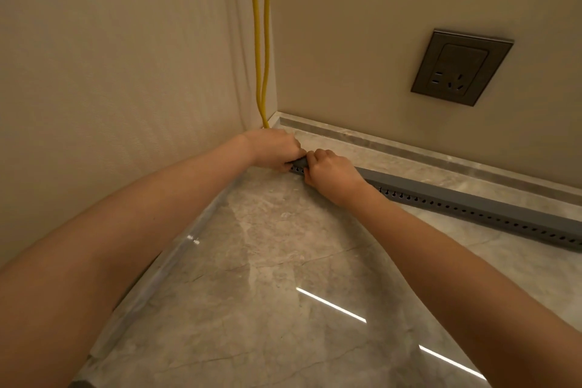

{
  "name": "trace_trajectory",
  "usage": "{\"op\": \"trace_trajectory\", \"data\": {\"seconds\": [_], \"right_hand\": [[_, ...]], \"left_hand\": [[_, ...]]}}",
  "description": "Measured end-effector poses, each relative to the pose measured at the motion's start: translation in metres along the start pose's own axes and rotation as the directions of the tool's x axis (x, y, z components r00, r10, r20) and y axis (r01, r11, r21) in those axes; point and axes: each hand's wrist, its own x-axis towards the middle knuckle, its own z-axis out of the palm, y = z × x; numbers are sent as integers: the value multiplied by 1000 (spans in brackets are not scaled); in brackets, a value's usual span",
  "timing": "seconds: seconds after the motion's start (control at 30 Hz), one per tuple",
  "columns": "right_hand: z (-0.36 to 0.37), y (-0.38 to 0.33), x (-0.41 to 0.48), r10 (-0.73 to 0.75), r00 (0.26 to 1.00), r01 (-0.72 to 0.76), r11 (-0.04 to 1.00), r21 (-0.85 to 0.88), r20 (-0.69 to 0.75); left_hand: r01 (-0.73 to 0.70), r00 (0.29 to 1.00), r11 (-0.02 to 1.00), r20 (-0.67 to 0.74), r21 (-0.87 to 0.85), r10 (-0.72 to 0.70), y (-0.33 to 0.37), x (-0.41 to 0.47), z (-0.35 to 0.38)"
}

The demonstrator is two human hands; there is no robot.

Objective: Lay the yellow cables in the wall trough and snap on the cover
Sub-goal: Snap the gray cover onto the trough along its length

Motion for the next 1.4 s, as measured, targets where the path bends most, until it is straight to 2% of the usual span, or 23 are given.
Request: {"op": "trace_trajectory", "data": {"seconds": [0.1,0.17,0.23,0.33,0.47,0.57,0.7,0.77,0.83,0.9,1.03,1.1,1.33,1.4], "right_hand": [[2,-2,2,16,1000,-16,996,-82,-3],[2,-4,5,14,1000,-12,993,-117,15],[2,-5,9,-2,1000,4,990,-140,17],[-1,1,12,-10,1000,13,992,-125,18],[2,-1,13,148,989,-148,989,-15,-1],[4,-6,19,218,975,-220,974,57,31],[1,1,22,184,982,-187,977,103,38],[-7,7,25,174,979,-189,969,157,104],[-15,15,30,176,968,-214,950,226,178],[-18,21,32,186,964,-232,937,260,190],[-13,19,31,197,972,-221,954,202,131],[-10,18,30,189,976,-203,969,144,108],[-4,5,27,154,988,-155,988,24,24],[-5,4,27,124,992,-124,992,-13,19]], "left_hand": [[3,1000,990,-15,140,-1,6,-1,8],[24,999,987,-49,158,-16,7,-1,15],[23,985,992,-174,122,-2,5,0,24],[-17,925,992,-374,125,63,2,1,39],[29,895,986,-444,164,48,5,8,54],[28,896,998,-444,61,2,3,9,54],[98,914,987,-382,-129,-140,7,7,53],[148,914,970,-348,-191,-208,11,10,52],[191,904,956,-340,-224,-260,15,16,49],[226,902,950,-322,-216,-287,17,20,46],[278,875,956,-384,-98,-294,18,21,40],[256,882,964,-391,-76,-265,17,21,39],[160,916,961,-330,-227,-230,17,20,39],[161,904,949,-346,-271,-252,19,18,41]]}}
